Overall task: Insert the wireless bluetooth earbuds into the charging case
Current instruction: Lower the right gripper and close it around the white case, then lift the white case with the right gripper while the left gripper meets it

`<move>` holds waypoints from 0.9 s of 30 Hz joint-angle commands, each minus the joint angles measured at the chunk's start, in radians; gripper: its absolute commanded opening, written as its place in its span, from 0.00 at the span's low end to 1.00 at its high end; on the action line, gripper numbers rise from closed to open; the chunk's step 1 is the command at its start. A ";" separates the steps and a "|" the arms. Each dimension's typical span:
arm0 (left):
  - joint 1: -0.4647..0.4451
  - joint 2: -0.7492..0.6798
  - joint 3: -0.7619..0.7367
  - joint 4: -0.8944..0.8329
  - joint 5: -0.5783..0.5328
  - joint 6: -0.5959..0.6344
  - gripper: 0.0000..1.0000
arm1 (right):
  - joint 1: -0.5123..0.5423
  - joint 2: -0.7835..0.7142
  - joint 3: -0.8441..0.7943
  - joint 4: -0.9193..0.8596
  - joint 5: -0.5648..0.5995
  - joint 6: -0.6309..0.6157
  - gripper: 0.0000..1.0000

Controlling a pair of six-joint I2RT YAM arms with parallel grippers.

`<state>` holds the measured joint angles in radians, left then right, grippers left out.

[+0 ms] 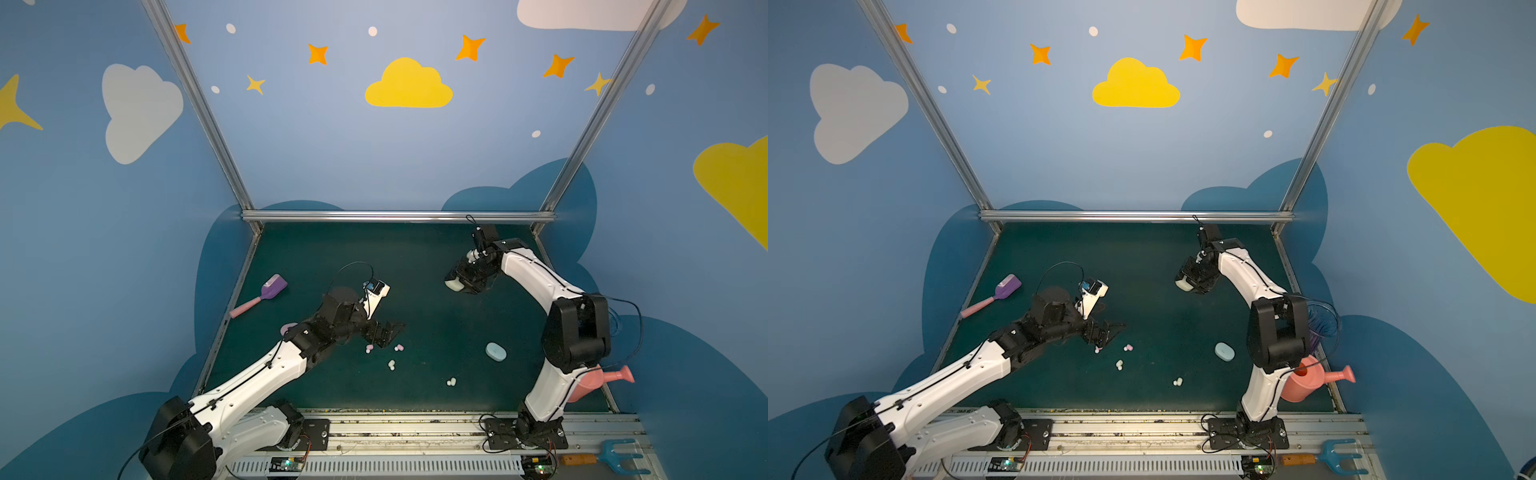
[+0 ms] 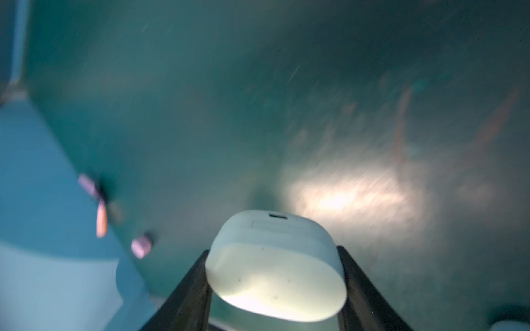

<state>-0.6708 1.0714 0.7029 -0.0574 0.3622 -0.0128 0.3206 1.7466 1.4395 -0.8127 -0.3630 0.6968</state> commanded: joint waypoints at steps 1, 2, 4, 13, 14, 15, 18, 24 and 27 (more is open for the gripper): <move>-0.020 -0.006 0.029 0.004 0.062 0.099 1.00 | 0.049 -0.150 -0.079 0.019 -0.101 -0.053 0.45; -0.027 -0.004 0.028 0.010 0.073 0.113 1.00 | 0.067 -0.190 -0.098 0.013 -0.106 -0.060 0.46; -0.044 0.003 0.029 0.020 0.089 0.143 1.00 | 0.108 -0.281 -0.138 -0.009 -0.111 -0.073 0.47; -0.125 0.068 0.047 0.103 0.145 0.275 1.00 | 0.222 -0.571 -0.253 -0.066 -0.129 -0.046 0.51; -0.131 0.073 0.048 0.119 0.156 0.290 1.00 | 0.234 -0.590 -0.258 -0.072 -0.129 -0.045 0.51; -0.137 0.081 0.051 0.137 0.165 0.301 1.00 | 0.248 -0.606 -0.266 -0.072 -0.134 -0.042 0.52; -0.146 0.102 0.069 0.159 0.216 0.336 1.00 | 0.289 -0.628 -0.287 -0.063 -0.158 -0.043 0.53; -0.170 0.127 0.083 0.178 0.239 0.356 0.98 | 0.375 -0.627 -0.299 -0.037 -0.167 -0.022 0.54; -0.186 0.126 0.078 0.170 0.224 0.373 0.96 | 0.412 -0.612 -0.293 -0.015 -0.166 -0.006 0.54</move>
<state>-0.8440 1.1957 0.7692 0.0929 0.5716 0.3248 0.7021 1.1271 1.1442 -0.8528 -0.5175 0.6720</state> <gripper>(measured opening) 0.966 0.580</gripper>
